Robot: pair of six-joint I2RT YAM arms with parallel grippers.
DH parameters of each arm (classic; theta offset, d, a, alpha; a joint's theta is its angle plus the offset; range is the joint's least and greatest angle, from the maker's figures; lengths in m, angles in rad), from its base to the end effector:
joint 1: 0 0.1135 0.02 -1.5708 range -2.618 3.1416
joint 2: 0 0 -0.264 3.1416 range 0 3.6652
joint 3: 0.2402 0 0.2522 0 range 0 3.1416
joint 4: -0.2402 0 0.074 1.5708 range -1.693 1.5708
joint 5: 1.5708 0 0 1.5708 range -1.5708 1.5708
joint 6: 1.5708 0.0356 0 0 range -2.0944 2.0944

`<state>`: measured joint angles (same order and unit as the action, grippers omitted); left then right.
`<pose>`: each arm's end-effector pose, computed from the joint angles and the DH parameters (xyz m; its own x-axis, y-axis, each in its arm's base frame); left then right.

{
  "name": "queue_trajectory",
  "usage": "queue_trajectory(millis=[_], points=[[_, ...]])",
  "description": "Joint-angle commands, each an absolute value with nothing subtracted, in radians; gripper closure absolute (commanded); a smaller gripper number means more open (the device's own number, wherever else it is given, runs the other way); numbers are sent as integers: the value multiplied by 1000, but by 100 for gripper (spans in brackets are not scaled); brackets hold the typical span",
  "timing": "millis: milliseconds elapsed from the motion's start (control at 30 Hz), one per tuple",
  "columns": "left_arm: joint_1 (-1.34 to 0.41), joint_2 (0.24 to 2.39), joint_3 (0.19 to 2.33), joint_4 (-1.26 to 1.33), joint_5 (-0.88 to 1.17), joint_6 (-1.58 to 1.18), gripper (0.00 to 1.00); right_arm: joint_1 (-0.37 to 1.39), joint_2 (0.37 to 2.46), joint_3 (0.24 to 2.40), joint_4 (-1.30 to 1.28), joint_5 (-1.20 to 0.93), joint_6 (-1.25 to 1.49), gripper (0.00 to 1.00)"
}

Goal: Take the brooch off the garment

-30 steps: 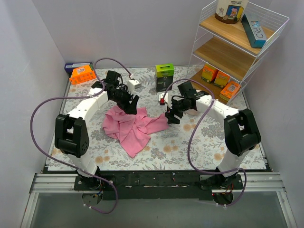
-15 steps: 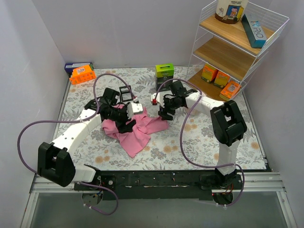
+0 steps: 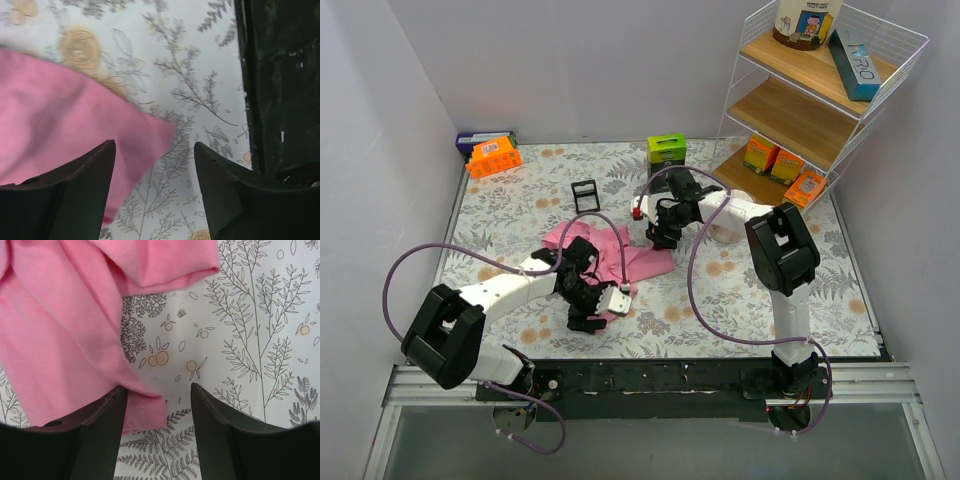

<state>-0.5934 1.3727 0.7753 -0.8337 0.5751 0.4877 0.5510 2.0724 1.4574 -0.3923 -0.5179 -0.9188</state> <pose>0.1706 -0.1384 0.1813 -0.4759 0.7953 -0.3754 0.8547 0.3177 -0.4106 0.3637 0.2442 0.1639 0.1036 -0.7469 -0.6568 -0.9852 0.0134 -0.1706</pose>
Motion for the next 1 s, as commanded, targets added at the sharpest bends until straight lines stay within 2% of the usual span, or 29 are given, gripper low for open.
queue_trajectory(millis=[0, 100, 233, 300, 333, 367, 400, 433, 467, 533, 667, 767, 967], points=[[-644, 1315, 677, -753, 514, 601, 37, 551, 2094, 1511, -390, -515, -891, 40], [-653, 1298, 614, -678, 477, 603, 40, 551, 2100, 1513, -373, -512, -871, 42], [-655, 1284, 580, -611, 436, 591, 56, 554, 2115, 1509, -368, -483, -853, 48], [-653, 1284, 578, -597, 428, 575, 81, 555, 2115, 1494, -359, -466, -853, 56], [-655, 1284, 581, -597, 422, 549, 94, 555, 2114, 1490, -359, -463, -859, 68], [-653, 1278, 584, -588, 416, 522, 100, 555, 2111, 1486, -362, -463, -864, 75], [-653, 1273, 601, -583, 405, 491, 100, 557, 2109, 1483, -374, -469, -870, 83], [-652, 1264, 613, -577, 379, 409, 100, 555, 2093, 1480, -382, -469, -876, 97], [-635, 1246, 632, -578, 373, 372, 100, 554, 2080, 1479, -388, -465, -882, 99], [-594, 1214, 717, -591, 371, 293, 100, 543, 2024, 1476, -405, -468, -882, 99], [-381, 1140, 931, -612, 336, 74, 100, 505, 1905, 1489, -474, -497, -868, 99], [-261, 1109, 1095, -650, 284, 31, 100, 483, 1790, 1464, -492, -499, -871, 99], [-169, 1031, 1206, -556, 132, 6, 100, 472, 1608, 1483, -508, -430, -836, 99]])
